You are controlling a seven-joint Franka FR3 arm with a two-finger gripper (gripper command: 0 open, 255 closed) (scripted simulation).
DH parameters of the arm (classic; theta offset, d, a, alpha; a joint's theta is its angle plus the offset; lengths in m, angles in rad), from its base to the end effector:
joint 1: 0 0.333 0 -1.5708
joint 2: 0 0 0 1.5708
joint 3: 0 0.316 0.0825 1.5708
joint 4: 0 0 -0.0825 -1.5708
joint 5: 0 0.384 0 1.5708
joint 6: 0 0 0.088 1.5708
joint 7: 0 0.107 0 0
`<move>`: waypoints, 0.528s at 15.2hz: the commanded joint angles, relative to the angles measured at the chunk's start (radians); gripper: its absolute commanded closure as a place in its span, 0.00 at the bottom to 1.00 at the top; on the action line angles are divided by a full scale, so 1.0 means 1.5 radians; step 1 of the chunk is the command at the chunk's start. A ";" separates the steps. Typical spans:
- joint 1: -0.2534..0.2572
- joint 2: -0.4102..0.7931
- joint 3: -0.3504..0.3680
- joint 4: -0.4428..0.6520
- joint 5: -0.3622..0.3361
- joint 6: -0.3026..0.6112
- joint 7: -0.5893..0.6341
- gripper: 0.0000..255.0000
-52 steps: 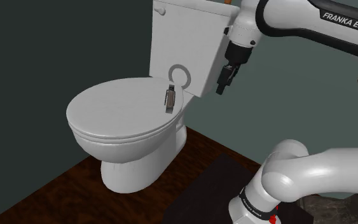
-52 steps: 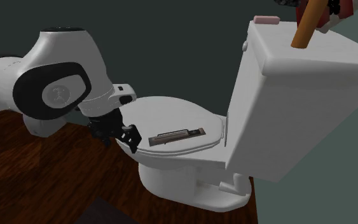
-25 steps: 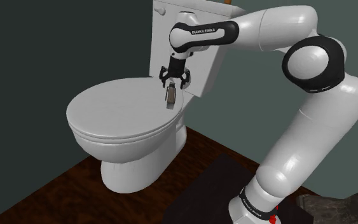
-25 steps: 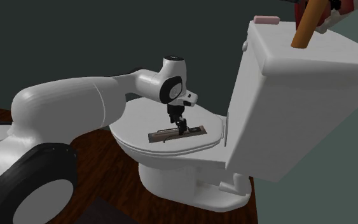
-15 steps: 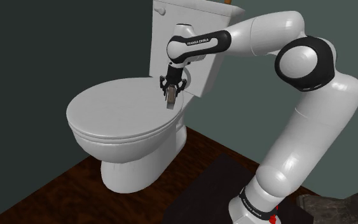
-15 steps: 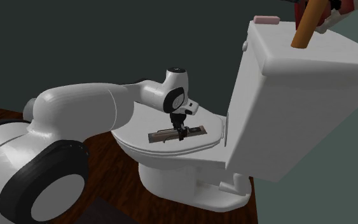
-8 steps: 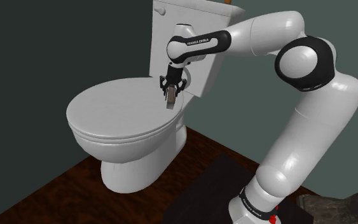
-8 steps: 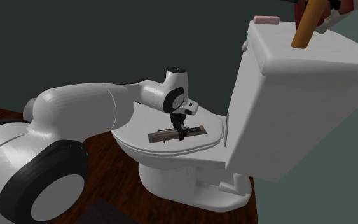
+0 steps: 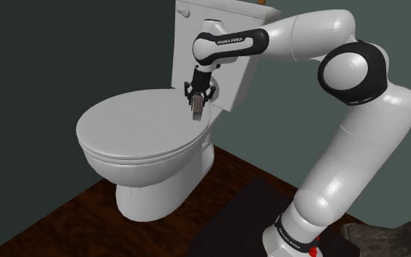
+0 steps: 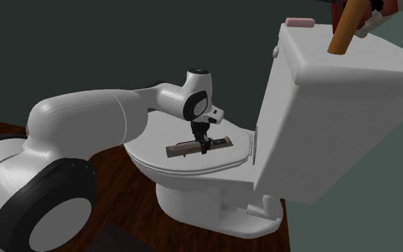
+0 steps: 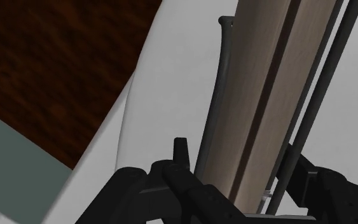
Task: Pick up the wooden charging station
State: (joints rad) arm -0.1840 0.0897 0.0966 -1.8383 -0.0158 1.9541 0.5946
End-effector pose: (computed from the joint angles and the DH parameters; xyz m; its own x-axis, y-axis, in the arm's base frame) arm 0.5873 -0.0540 0.4789 0.7793 -0.6262 0.0254 -0.6262 -0.7796 -0.0098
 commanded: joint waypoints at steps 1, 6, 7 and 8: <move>0.000 -0.002 0.000 0.015 0.000 -0.017 -0.001 1.00; 0.000 -0.007 0.000 0.054 0.001 -0.061 -0.001 1.00; 0.000 -0.008 0.000 0.062 0.001 -0.070 -0.001 1.00; 0.000 -0.008 0.000 0.071 0.001 -0.079 -0.001 1.00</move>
State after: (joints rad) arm -0.1855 0.0810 0.0955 -1.7413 -0.0142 1.8487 0.5899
